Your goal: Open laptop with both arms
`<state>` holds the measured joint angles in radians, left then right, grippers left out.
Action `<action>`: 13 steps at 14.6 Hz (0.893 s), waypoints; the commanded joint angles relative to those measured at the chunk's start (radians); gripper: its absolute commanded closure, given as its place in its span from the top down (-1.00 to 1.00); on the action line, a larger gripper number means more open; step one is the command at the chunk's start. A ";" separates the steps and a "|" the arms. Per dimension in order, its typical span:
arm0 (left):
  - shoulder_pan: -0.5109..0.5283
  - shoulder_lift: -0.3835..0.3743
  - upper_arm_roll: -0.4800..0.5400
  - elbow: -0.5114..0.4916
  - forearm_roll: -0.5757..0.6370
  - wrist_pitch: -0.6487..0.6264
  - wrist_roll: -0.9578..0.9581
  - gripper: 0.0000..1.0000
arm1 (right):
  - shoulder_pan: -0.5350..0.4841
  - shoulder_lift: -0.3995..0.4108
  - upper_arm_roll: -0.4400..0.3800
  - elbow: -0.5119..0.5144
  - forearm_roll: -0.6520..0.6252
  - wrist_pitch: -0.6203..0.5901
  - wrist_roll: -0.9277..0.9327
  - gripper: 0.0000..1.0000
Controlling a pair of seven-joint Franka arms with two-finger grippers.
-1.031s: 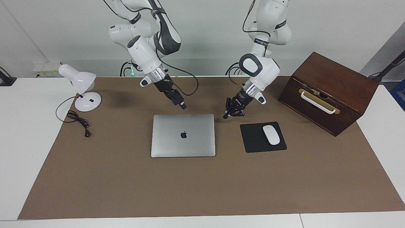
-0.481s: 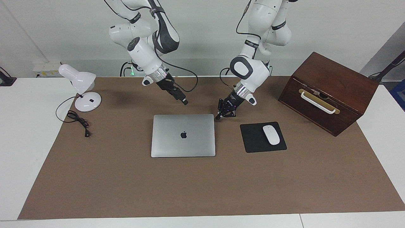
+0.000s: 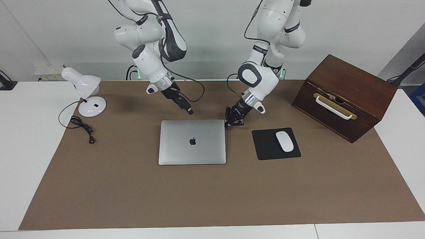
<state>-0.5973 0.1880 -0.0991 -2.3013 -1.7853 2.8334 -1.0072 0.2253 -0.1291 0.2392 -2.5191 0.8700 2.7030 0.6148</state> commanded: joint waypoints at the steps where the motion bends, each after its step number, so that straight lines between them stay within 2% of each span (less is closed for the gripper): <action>1: -0.029 0.024 0.013 0.040 -0.032 0.024 0.022 -1.00 | -0.015 0.045 -0.035 0.014 0.023 0.054 -0.125 1.00; 4: -0.030 0.025 0.013 0.048 -0.042 0.024 0.024 -1.00 | -0.015 0.054 -0.078 0.025 0.023 0.054 -0.193 1.00; 13: -0.053 0.062 0.012 0.071 -0.046 0.035 0.024 -1.00 | -0.015 0.059 -0.078 0.039 0.023 0.054 -0.191 1.00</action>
<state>-0.6263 0.2246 -0.1000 -2.2550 -1.7996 2.8401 -1.0066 0.2166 -0.0805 0.1560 -2.4968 0.8700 2.7537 0.4524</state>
